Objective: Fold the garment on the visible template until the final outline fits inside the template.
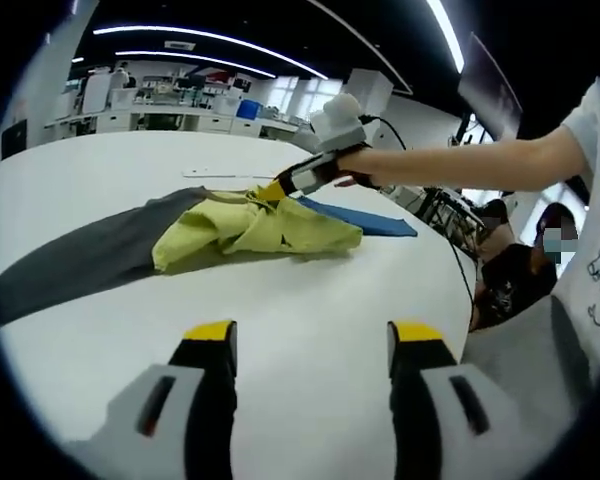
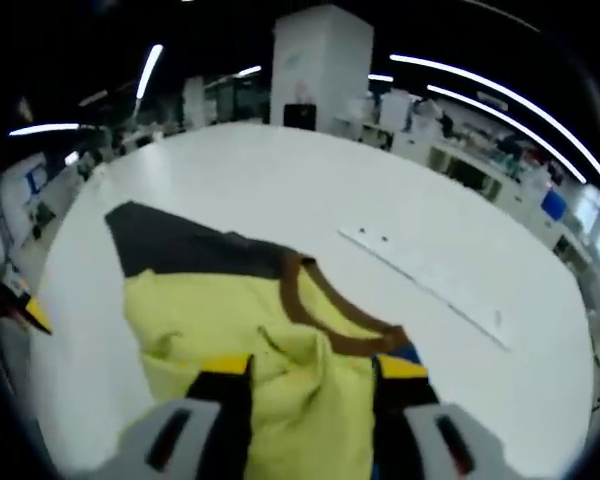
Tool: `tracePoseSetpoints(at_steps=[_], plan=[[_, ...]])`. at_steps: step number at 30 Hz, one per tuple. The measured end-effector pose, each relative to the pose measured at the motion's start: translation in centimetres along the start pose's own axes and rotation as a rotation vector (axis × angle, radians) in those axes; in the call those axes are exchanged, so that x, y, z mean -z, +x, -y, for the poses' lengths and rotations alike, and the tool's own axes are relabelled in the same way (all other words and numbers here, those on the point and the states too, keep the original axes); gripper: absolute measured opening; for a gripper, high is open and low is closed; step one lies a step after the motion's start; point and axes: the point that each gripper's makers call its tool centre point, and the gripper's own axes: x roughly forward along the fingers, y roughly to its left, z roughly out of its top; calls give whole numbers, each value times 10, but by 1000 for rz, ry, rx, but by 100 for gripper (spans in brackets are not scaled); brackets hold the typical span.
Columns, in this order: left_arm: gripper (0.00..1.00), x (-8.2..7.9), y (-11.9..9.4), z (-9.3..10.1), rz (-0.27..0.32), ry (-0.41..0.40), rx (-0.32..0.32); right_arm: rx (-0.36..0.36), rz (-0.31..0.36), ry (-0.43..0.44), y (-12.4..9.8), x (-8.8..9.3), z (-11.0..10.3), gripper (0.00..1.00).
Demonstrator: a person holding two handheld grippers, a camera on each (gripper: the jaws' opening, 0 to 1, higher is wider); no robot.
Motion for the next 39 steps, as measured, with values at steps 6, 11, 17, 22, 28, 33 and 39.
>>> tracePoseSetpoints(at_steps=[6,11,17,22,28,33,39], plan=[[58,1,-1,4,-1,0,10,-18,67,-31,-25,-1,-23,70],[58,2,1,6,-1,-3,15,-38,72,-76,-33,10,-41,76],[58,1,1,8,4,-6,25,-54,57,-166,-38,19,-55,81],[58,2,2,10,3,-6,28,-80,50,-252,-43,27,-78,79],[58,3,1,11,9,-10,27,-81,2,-349,-40,49,-94,63],[57,3,2,10,10,-21,25,-71,-3,-383,-38,56,-102,43],[55,-1,11,6,16,-21,16,-57,-9,-426,-34,59,-106,28]])
